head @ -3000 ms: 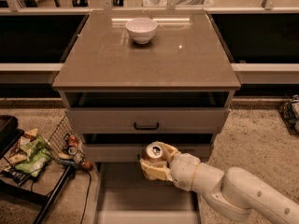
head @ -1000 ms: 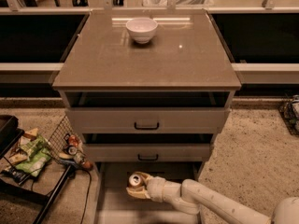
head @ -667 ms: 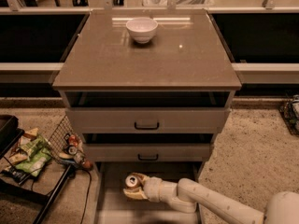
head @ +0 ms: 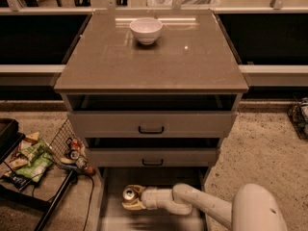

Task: Place orange can into bottom drawer

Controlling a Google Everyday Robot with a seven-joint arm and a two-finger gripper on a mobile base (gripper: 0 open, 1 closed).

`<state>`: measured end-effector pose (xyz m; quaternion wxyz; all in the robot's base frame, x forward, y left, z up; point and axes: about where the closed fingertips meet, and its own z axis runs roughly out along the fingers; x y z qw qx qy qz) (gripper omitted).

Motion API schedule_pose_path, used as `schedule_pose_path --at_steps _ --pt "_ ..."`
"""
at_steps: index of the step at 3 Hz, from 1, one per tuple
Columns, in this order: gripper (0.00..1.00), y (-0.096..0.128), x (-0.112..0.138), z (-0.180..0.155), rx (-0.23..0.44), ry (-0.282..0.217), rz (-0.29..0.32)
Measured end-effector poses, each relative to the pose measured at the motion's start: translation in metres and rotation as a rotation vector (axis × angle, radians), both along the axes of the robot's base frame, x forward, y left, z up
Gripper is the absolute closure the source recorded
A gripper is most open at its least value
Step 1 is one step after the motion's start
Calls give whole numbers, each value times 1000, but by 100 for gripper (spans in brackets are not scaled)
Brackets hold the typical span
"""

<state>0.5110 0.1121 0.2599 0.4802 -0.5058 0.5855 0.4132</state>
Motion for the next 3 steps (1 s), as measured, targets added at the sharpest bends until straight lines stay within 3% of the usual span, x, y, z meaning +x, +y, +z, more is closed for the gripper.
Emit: schedule_pose_path --at_steps 1,2,3 --pt "100 12 -8 -43 75 20 60" --pt "100 8 0 -75 115 42 53" --pt "82 0 13 -77 108 24 33"
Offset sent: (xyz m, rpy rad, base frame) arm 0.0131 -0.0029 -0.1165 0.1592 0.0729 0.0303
